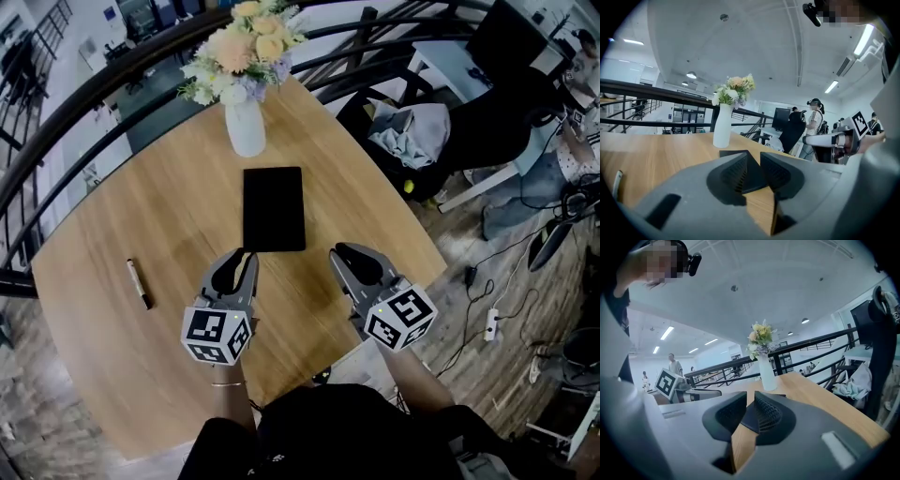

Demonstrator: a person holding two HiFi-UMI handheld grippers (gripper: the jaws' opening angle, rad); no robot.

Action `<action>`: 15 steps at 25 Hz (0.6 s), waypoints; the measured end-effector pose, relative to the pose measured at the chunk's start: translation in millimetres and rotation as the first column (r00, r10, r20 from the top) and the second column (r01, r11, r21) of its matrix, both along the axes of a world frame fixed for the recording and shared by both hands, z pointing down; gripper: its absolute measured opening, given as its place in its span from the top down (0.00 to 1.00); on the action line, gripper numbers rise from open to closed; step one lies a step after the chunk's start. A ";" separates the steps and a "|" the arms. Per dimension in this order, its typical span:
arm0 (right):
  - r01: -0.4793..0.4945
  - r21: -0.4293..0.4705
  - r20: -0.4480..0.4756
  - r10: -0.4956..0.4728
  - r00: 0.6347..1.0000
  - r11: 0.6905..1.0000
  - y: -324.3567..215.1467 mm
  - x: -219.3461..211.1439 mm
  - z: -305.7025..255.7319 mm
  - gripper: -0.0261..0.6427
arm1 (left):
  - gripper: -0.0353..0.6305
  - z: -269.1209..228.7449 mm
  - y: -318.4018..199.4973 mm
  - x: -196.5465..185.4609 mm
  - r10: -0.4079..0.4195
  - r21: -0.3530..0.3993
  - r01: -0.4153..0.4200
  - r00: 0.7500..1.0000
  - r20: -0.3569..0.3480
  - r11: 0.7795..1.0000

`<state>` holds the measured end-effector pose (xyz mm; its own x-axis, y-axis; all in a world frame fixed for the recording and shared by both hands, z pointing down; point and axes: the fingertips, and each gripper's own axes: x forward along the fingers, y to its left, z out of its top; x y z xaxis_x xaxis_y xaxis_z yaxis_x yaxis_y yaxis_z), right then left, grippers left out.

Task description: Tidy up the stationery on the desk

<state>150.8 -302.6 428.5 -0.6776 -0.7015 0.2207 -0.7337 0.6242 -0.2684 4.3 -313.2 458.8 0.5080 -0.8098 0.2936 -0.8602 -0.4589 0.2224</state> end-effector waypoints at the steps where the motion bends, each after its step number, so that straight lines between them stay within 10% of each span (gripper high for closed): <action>1: 0.003 -0.009 -0.008 -0.003 1.000 1.000 -4.0 -2.7 4.5 0.89 | 0.83 4.9 -3.5 -1.7 -0.006 -0.012 0.006 1.000 -0.006 1.000; 15: 0.000 -0.149 -0.133 -0.020 0.991 0.989 -57.1 -30.0 71.4 0.83 | 0.68 69.8 -41.9 -19.7 -0.040 -0.182 0.041 0.999 0.008 0.982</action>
<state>120.8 -359.7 499.9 -0.6416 -0.6477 0.4109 -0.7632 0.5923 -0.2583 -15.4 -355.1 528.7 0.4740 -0.7626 0.4401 -0.8785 -0.3755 0.2955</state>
